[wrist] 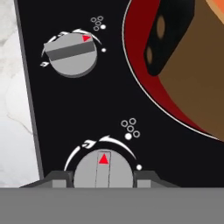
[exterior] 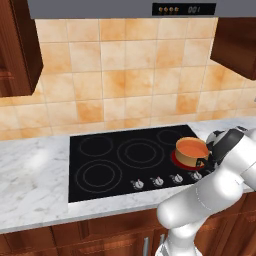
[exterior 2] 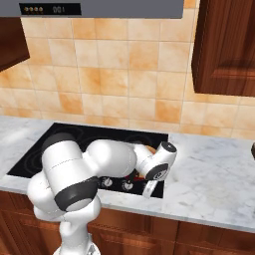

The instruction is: Wait until the marinara sauce is simmered to a deep red color and then turn off the stove.

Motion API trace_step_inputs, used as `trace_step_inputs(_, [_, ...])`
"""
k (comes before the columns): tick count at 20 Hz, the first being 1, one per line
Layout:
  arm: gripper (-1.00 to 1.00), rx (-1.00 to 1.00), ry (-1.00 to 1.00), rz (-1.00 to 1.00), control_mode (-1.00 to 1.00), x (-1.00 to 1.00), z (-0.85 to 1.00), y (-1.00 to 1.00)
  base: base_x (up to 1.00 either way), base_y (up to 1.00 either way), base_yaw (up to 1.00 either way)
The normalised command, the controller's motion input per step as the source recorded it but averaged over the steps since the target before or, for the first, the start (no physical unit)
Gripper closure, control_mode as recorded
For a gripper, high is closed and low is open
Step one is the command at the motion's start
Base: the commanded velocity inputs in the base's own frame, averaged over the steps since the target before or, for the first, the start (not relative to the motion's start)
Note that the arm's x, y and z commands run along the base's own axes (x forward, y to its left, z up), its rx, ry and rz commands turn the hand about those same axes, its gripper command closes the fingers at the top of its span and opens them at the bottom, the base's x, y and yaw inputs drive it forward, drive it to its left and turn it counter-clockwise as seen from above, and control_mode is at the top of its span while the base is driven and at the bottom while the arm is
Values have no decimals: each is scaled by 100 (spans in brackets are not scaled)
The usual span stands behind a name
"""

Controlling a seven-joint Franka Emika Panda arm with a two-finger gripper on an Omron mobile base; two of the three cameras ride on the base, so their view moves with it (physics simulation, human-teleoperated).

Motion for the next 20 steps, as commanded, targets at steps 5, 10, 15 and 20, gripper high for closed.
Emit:
trace_step_inputs(5, [100,0,0,0,-100,0,0,0,0,0,0])
trace_step_inputs(10, [100,0,0,0,-100,0,0,0,0,0,0])
trace_step_inputs(15, [100,0,0,0,-100,0,0,0,0,0,0])
trace_step_inputs(20, [100,0,0,0,-100,0,0,0,0,0,0])
